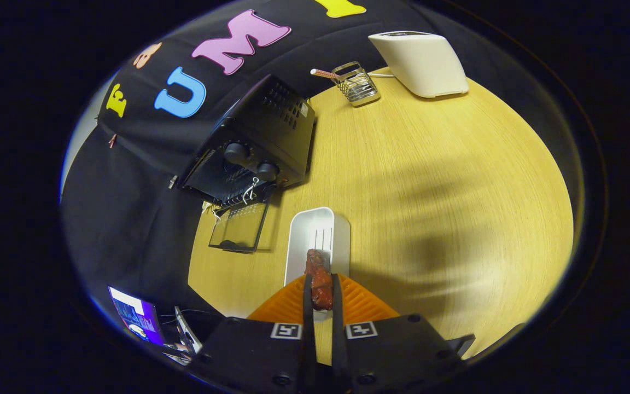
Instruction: Open the toaster oven, put the food inside, and close the toaster oven door.
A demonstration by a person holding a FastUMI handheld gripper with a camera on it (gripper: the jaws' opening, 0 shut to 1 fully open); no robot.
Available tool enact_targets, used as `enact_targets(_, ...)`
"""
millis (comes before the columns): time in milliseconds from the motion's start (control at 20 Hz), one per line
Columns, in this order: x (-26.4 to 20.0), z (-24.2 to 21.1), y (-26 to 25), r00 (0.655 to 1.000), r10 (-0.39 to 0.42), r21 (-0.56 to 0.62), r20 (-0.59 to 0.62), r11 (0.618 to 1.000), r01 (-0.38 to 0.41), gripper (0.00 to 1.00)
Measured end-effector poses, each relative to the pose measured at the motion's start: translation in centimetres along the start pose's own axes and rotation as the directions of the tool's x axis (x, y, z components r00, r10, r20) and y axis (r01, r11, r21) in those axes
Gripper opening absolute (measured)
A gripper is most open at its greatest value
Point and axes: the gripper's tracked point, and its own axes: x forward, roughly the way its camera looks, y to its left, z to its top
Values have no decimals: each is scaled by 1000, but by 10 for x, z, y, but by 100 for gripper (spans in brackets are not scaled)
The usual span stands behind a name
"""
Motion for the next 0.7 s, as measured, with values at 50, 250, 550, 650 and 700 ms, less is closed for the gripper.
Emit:
enact_targets(50, -2, 1, 1, 1000, -3, 3, 3, 1000, 3, 12)
enact_targets(250, -16, 11, 18, 999, 0, 14, 40, 1000, -1, 12)
enact_targets(550, -33, 24, 57, 995, -11, 25, 101, 1000, 9, 12)
enact_targets(650, -32, 24, 77, 993, -8, 36, 118, 999, 4, 12)
enact_targets(700, -30, 23, 87, 992, -5, 39, 126, 999, 0, 12)
